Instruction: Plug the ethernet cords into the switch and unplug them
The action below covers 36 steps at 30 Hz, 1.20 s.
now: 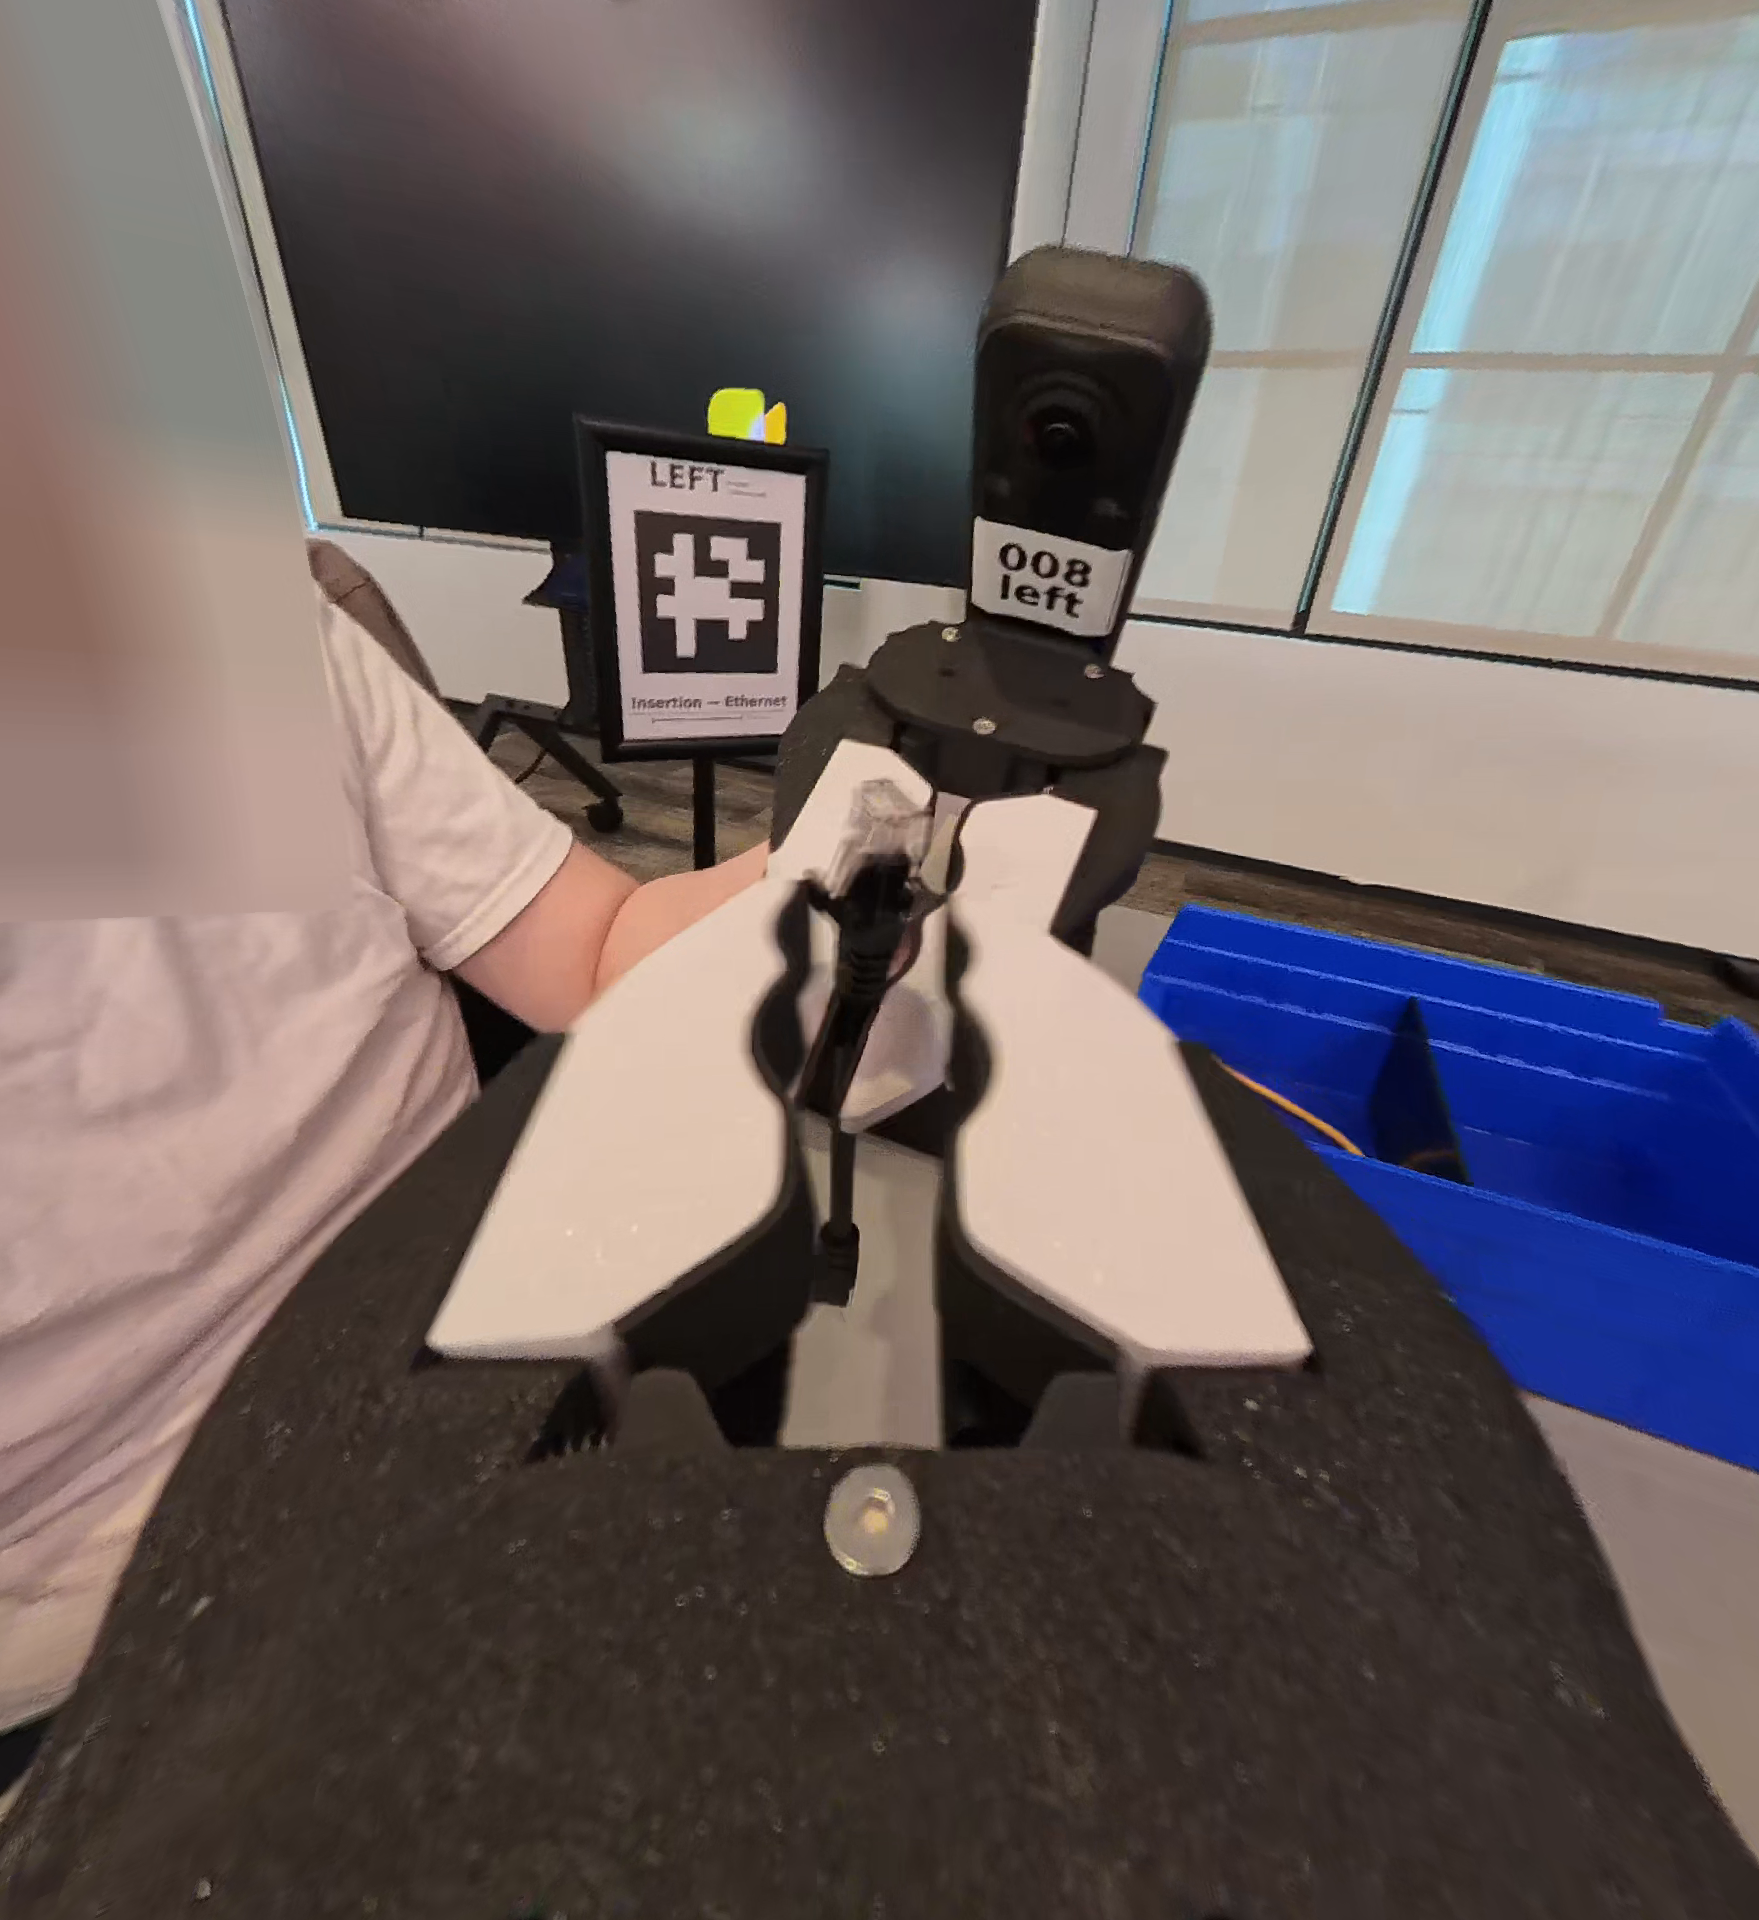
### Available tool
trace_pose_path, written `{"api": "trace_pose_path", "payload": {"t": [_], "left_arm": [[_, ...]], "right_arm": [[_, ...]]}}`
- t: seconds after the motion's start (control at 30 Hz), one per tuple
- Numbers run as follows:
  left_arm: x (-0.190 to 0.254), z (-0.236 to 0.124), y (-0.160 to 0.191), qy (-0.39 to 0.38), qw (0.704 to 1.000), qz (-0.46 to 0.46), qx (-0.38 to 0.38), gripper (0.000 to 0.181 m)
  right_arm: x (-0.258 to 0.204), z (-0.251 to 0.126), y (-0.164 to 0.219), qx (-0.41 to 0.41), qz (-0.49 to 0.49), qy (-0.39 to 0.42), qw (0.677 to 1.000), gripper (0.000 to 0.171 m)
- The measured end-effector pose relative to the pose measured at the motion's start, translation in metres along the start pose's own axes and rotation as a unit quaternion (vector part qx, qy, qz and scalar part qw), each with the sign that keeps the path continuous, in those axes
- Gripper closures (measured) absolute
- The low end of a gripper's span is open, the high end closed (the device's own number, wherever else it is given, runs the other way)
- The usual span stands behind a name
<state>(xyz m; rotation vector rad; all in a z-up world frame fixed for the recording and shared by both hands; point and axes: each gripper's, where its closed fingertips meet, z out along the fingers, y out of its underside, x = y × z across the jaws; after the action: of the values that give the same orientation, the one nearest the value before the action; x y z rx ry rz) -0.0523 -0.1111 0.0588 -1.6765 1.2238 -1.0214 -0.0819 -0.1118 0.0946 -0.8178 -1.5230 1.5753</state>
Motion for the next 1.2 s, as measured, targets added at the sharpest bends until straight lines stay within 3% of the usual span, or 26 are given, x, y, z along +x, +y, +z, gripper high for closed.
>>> {"api": "trace_pose_path", "payload": {"t": [0.13,0.5,0.6,0.73,0.87,1.0,1.2], "left_arm": [[0.001,-0.003,-0.001,-0.002,1.000,0.013,0.008,0.176],[-0.044,-0.018,0.006,-0.145,0.989,0.001,0.029,0.160],[-0.056,-0.012,0.013,-0.177,0.984,0.000,0.015,0.161],[-0.067,-0.008,0.016,-0.212,0.977,0.006,0.000,0.176],[-0.064,-0.007,0.018,-0.191,0.981,-0.011,-0.007,0.176],[-0.059,-0.008,0.022,-0.173,0.984,-0.019,-0.021,0.176],[-0.054,-0.004,0.025,-0.157,0.987,-0.021,-0.032,0.176]], "right_arm": [[-0.003,0.003,-0.001,0.000,-0.010,-0.005,1.000,0.155],[0.042,-0.005,-0.008,0.020,0.054,0.134,0.989,0.157],[0.050,-0.010,-0.011,0.033,0.065,0.165,0.984,0.156],[0.060,-0.015,-0.007,0.025,0.072,0.200,0.977,0.156],[0.059,-0.016,-0.005,0.021,0.091,0.188,0.978,0.156],[0.057,-0.017,-0.009,0.021,0.101,0.183,0.978,0.141],[0.050,-0.012,0.004,-0.042,0.080,0.172,0.981,0.156]]}}
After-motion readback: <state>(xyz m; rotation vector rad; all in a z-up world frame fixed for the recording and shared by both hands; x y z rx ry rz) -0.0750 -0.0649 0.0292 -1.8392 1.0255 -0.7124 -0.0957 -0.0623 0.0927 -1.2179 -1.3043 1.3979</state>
